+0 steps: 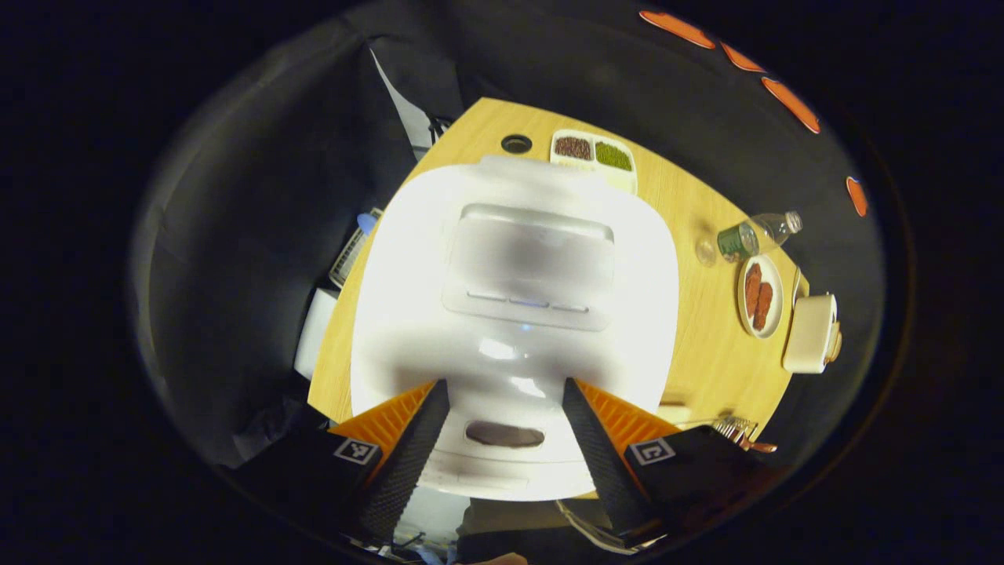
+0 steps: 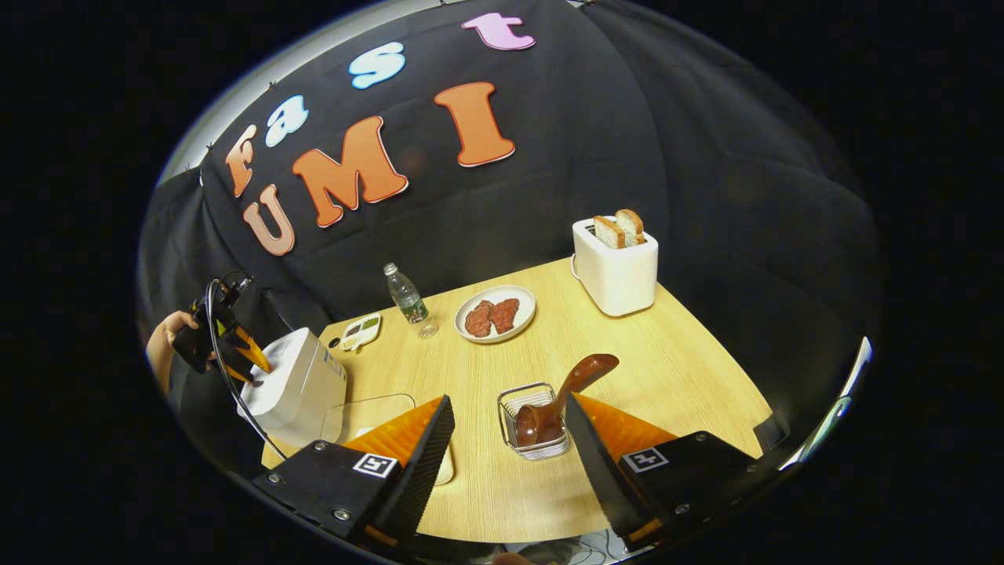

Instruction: Close the left gripper, press the button to open the rice cooker; take a wooden spoon from the chopstick holder with the right hand, scoop a spoonful of rice and pour it into the rice cooker, then put the wooden spoon back into the chopstick holder.

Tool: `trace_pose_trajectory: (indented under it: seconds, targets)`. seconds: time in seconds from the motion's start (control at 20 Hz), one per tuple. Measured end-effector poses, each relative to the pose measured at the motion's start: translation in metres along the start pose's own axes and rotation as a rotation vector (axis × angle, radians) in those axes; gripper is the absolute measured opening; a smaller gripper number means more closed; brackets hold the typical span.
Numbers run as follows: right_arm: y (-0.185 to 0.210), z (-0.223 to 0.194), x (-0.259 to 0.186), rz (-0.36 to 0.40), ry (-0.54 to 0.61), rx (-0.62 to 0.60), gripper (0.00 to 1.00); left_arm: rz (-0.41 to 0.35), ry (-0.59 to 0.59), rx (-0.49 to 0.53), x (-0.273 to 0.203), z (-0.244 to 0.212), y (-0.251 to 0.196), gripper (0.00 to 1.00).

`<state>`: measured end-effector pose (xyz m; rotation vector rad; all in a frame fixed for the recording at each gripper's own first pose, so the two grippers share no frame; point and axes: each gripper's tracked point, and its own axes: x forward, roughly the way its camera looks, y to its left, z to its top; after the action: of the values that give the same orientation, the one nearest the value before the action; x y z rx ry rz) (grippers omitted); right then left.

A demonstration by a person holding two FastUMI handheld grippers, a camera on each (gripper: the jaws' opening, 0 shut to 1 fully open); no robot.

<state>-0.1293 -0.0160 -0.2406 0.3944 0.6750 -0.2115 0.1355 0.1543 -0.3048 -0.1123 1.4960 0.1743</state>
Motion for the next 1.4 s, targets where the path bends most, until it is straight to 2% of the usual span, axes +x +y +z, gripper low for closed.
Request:
trace_pose_trajectory:
  seconds: [0.25,0.4,0.6,0.8,0.85,0.95,1.1,1.2,1.4]
  targets:
    - [0.012,-0.007,0.005,0.020,0.016,-0.006,0.89,-0.004,-0.027,0.018,0.000,0.001,-0.001,1.00]
    - [0.022,-0.008,0.008,0.045,0.013,-0.037,0.89,-0.006,-0.117,0.058,-0.001,0.001,-0.001,1.00]
    - [0.042,0.000,0.017,0.090,-0.004,-0.081,0.89,-0.025,-0.311,0.121,-0.001,0.006,-0.002,1.00]
    - [0.078,0.011,0.031,0.168,-0.037,-0.147,0.89,-0.002,-0.628,0.056,-0.004,0.010,0.003,1.00]
    - [0.085,0.016,0.035,0.179,-0.045,-0.169,0.89,-0.017,-0.678,0.042,-0.007,0.003,-0.002,1.00]
    - [0.099,0.031,0.042,0.197,-0.071,-0.220,0.90,-0.082,-0.802,0.026,-0.035,0.000,-0.019,1.00]
    - [0.132,0.067,0.048,0.233,-0.152,-0.263,0.90,-0.034,-1.006,0.066,-0.088,-0.002,-0.020,1.00]
    - [0.158,0.086,0.044,0.261,-0.214,-0.291,0.90,-0.061,-1.103,0.088,-0.127,-0.015,-0.029,0.99]
    - [0.201,0.119,0.029,0.333,-0.347,-0.331,0.90,-0.050,-1.299,0.149,-0.191,-0.045,-0.031,1.00]
